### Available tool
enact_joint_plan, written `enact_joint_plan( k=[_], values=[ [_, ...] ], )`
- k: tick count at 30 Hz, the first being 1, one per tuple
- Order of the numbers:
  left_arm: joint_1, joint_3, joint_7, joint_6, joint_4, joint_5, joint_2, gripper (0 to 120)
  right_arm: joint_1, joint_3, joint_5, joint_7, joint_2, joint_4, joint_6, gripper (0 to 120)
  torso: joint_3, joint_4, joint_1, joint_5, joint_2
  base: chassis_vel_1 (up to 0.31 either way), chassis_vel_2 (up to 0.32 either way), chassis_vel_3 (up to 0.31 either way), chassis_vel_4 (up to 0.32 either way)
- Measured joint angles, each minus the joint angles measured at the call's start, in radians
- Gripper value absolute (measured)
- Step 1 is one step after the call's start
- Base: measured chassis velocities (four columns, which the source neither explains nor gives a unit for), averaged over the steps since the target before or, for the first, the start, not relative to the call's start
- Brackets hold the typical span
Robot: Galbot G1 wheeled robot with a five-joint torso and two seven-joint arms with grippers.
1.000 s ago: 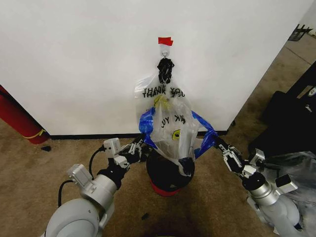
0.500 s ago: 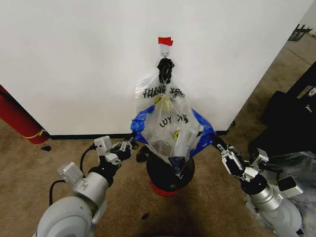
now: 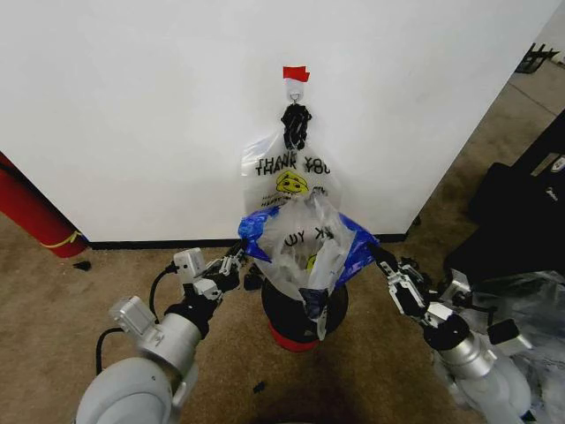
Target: Pick up the garbage bag from the wall and place it over the trash bin.
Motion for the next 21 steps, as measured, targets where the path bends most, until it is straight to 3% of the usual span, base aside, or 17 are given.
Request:
enact_joint_plan(
  k=[5, 21],
  values=[
    [-0.021, 0.03, 0.018, -0.009, 0.001, 0.018, -0.024, 0, 0.034, -0.022, -0.016, 0.003, 0.007, -0.07, 0.012, 0, 0.0, 0.0, 0.0, -0.0001, 0.0, 0.0, 0.0, 0.0, 0.0],
    [-0.039, 0.108, 0.049, -0.061, 0.152, 0.086, -0.111, 0, 0.056, -0.015, -0.023, -0.009, -0.002, -0.228, 0.059, 0, 0.0, -0.0001, 0.0, -0.0002, 0.0, 0.0, 0.0, 0.0, 0.0]
  ],
)
